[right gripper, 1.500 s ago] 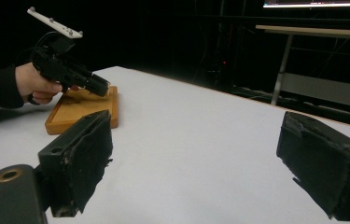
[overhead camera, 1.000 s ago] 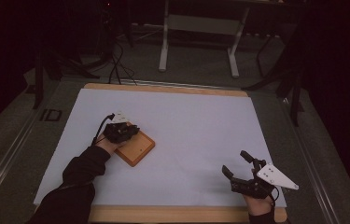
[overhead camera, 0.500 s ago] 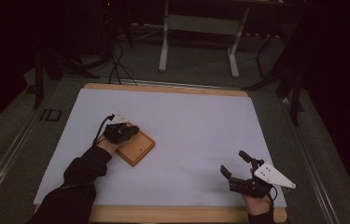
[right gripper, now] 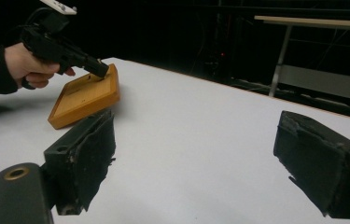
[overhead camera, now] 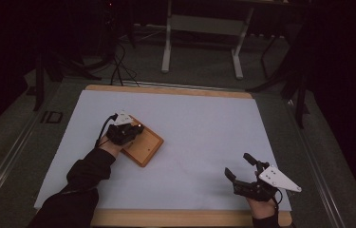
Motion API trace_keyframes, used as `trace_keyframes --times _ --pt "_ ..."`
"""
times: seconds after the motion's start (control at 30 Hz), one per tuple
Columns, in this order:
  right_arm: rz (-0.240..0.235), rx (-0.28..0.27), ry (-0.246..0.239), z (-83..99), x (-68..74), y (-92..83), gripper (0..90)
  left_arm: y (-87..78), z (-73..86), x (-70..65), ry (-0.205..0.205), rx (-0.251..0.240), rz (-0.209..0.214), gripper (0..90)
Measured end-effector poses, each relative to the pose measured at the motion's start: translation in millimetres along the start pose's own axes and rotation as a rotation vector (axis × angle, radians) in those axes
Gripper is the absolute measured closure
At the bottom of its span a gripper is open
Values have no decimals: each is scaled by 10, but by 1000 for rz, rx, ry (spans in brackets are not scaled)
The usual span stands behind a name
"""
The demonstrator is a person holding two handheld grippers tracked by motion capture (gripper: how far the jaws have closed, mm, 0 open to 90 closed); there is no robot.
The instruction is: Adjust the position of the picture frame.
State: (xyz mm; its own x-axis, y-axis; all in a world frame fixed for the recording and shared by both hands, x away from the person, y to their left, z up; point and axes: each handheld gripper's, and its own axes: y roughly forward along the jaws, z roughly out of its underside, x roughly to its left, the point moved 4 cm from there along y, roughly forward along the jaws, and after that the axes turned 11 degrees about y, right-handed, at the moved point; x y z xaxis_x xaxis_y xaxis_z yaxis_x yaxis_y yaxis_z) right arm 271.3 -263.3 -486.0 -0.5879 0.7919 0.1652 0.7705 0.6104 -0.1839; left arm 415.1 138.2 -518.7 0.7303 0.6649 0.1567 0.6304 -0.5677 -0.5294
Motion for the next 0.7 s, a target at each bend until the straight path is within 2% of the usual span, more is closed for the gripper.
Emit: trace_keyframes --times 0.3,0.47,0.63,0.7 --pt "0 -5 -5 -4 5 -2 125 -42 -274 -332 -14 -101 44 857" --pt "2 -5 -8 -3 7 -6 125 -42 -392 -532 9 -123 49 857" --pt "2 -4 -9 -2 9 -5 125 -77 -465 -707 -19 -163 50 856" --pt "2 -5 -10 -3 10 -4 125 -85 -474 -733 -20 -164 47 857"
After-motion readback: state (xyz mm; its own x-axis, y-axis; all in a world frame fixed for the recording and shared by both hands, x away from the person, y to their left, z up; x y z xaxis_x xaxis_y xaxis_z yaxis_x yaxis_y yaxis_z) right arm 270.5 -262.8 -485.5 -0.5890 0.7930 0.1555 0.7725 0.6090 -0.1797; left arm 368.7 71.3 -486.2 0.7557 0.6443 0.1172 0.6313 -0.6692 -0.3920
